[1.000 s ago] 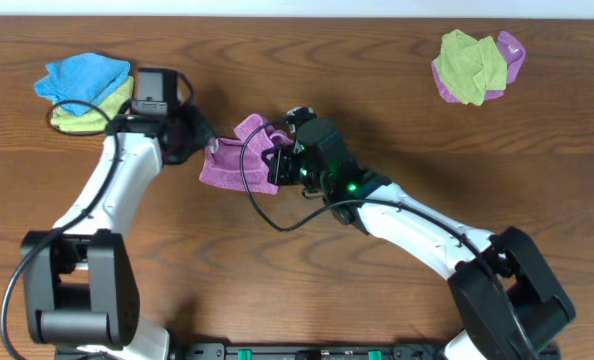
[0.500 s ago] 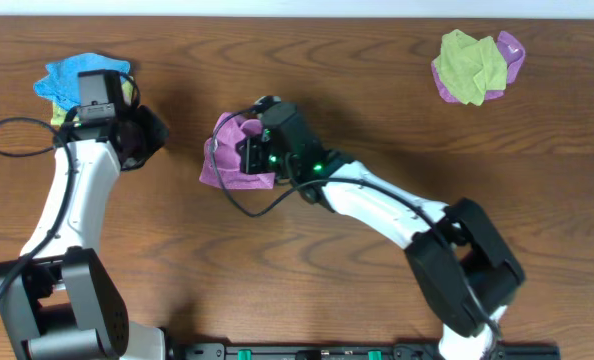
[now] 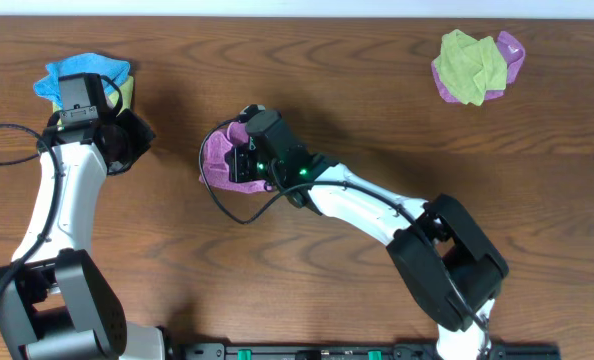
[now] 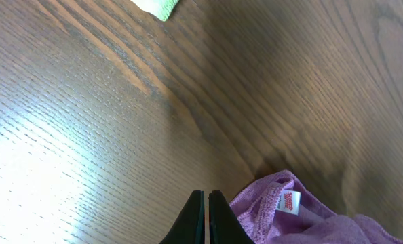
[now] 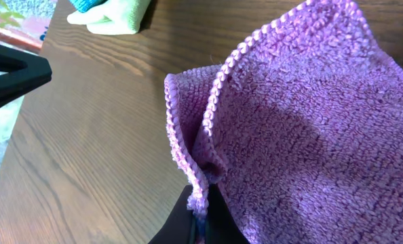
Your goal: Fold the cloth
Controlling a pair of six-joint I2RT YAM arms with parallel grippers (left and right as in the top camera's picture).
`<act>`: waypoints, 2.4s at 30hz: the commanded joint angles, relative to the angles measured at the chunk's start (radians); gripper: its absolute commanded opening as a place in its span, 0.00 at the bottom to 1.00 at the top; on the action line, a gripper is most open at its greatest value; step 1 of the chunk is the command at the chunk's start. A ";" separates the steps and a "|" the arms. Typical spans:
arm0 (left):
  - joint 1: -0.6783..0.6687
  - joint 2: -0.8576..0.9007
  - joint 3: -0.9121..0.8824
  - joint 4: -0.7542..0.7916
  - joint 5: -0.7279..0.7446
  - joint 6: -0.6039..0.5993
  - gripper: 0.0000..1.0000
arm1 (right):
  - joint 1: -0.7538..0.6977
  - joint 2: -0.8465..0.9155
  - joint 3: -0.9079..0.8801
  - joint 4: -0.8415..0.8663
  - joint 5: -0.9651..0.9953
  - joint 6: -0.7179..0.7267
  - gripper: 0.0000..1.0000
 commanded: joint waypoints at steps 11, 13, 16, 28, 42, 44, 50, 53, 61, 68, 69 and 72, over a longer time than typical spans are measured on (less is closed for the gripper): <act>0.004 -0.026 0.022 -0.003 -0.010 0.020 0.06 | 0.031 0.092 0.026 0.060 0.013 0.012 0.01; 0.004 -0.026 0.022 -0.003 -0.009 0.020 0.06 | 0.035 0.096 0.026 0.069 0.013 0.011 0.01; 0.004 -0.026 0.022 -0.003 -0.008 0.020 0.06 | 0.036 0.097 0.026 0.095 0.013 0.011 0.04; 0.004 -0.042 0.022 -0.003 -0.008 0.019 0.06 | 0.030 0.092 0.026 0.149 -0.120 0.011 0.92; 0.004 -0.086 0.022 -0.034 0.006 0.017 0.95 | -0.117 -0.138 0.026 -0.165 -0.121 -0.240 0.99; 0.004 -0.090 0.022 -0.046 0.017 0.016 0.95 | -0.138 -0.187 0.026 -0.236 -0.120 -0.317 0.99; 0.004 -0.094 0.022 -0.090 0.074 0.015 0.95 | -0.201 -0.338 0.026 -0.558 -0.064 -0.479 0.99; 0.004 -0.095 0.022 -0.110 0.101 0.008 0.95 | -0.234 -0.410 0.015 -0.744 -0.037 -0.555 0.99; 0.002 -0.097 0.022 -0.156 0.169 0.001 0.95 | -0.302 -0.726 -0.321 -0.741 -0.032 -0.499 0.99; -0.028 -0.097 0.021 -0.191 0.237 0.002 0.95 | -0.358 -1.165 -0.655 -0.669 -0.006 -0.331 0.99; -0.040 -0.097 0.021 -0.191 0.244 0.002 0.95 | -0.359 -1.217 -0.681 -0.670 0.005 -0.309 0.99; -0.088 -0.097 0.020 -0.199 0.248 0.002 0.95 | -0.359 -1.348 -0.732 -0.686 0.071 -0.242 0.99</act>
